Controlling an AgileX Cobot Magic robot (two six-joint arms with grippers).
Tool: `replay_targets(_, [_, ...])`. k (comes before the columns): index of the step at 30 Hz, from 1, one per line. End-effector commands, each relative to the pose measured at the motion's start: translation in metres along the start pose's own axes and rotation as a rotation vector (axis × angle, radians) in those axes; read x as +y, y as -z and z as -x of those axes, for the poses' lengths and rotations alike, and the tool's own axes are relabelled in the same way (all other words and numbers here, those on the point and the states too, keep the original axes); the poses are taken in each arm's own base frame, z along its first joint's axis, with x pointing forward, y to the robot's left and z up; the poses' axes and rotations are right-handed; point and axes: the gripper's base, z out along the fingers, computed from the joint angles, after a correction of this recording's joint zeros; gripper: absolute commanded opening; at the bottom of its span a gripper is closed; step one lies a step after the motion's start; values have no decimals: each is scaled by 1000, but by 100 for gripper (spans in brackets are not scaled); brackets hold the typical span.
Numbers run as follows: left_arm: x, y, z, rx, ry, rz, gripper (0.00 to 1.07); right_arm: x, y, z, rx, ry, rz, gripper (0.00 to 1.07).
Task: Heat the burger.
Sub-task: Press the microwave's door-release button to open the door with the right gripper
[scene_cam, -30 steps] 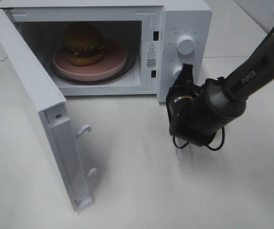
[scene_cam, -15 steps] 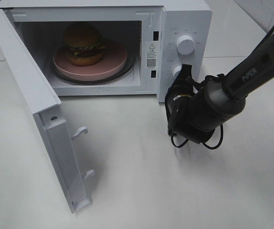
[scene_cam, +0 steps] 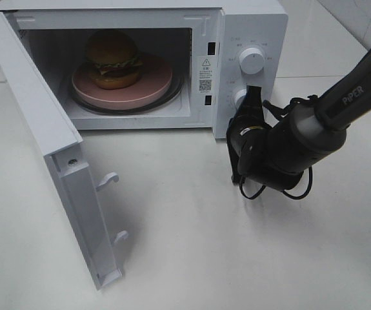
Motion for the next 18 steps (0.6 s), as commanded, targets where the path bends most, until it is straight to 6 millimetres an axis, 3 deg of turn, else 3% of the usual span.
replay_targets(1, [0, 2, -2, -21, -1, 3, 100, 28, 6, -1, 58, 39, 119, 0])
replay_targets(18, [0, 2, -2, -21, -1, 3, 100, 22, 35, 13, 89, 90, 19, 0])
